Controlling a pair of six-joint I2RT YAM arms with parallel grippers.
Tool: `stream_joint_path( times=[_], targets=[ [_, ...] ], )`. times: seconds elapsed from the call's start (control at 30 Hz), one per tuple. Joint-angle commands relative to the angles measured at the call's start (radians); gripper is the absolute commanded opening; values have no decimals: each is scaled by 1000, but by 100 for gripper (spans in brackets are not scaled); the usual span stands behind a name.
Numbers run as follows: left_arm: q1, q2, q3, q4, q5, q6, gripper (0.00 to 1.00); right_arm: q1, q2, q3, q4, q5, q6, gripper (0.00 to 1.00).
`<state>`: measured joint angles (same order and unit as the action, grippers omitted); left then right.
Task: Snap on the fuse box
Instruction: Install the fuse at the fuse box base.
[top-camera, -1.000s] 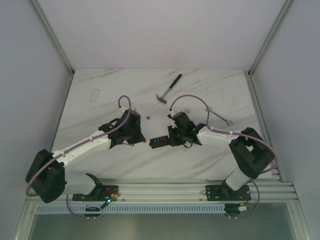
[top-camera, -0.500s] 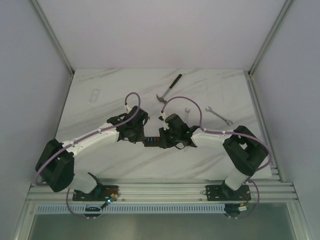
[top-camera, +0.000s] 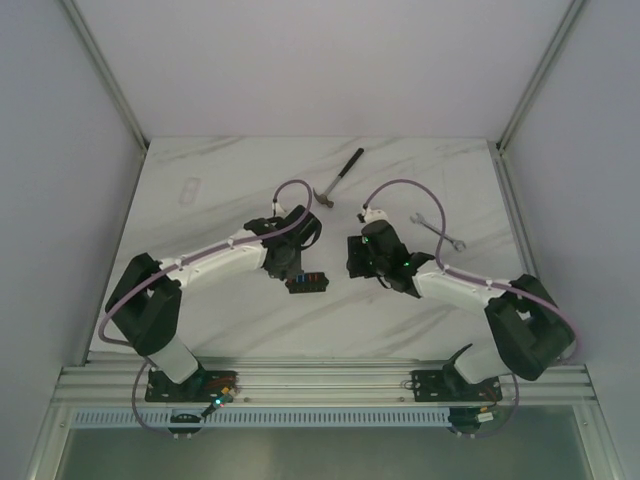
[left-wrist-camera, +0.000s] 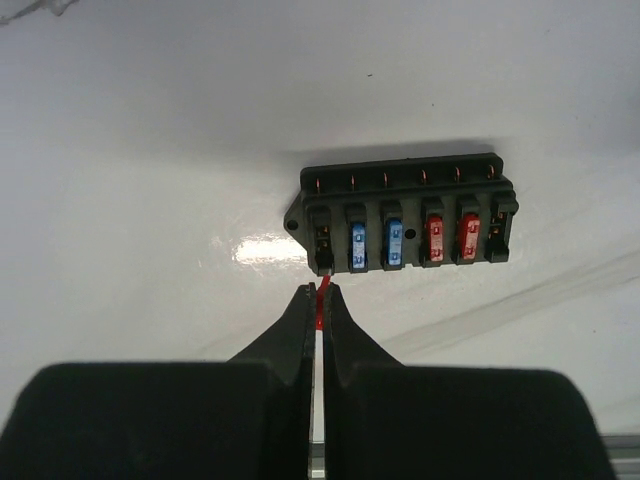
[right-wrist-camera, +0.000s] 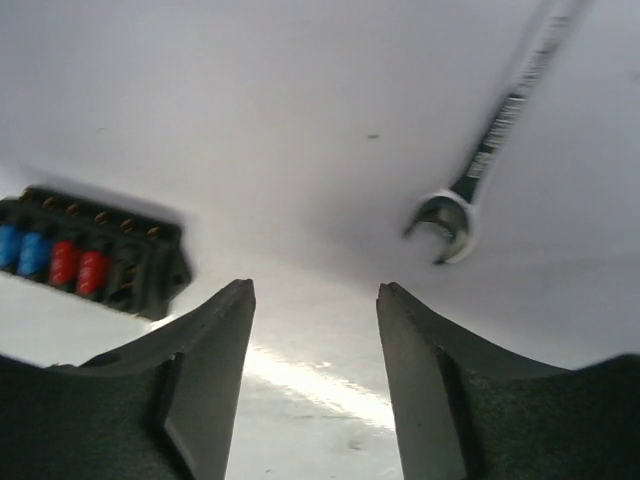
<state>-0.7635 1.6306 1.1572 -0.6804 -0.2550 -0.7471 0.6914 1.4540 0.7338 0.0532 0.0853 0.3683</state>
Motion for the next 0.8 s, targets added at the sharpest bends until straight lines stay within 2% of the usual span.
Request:
stream_joint_path(
  times=[0.0,0.2,0.3,0.77],
  targets=[
    [-12,29,58,-95,-56,7,0,-30,-56,-53,22,178,-2,65],
    [-18,56,78,-109,-66,-5,0,-48,-113,-106,76,291,-8,91],
    [-21,73,92,-110,-71,-7,0,-51,-127,-129,101,324,-11,100],
    [-26,131,121,-112,-79,-14,0,-61,-116,-144,117,334,-17,100]
  ],
)
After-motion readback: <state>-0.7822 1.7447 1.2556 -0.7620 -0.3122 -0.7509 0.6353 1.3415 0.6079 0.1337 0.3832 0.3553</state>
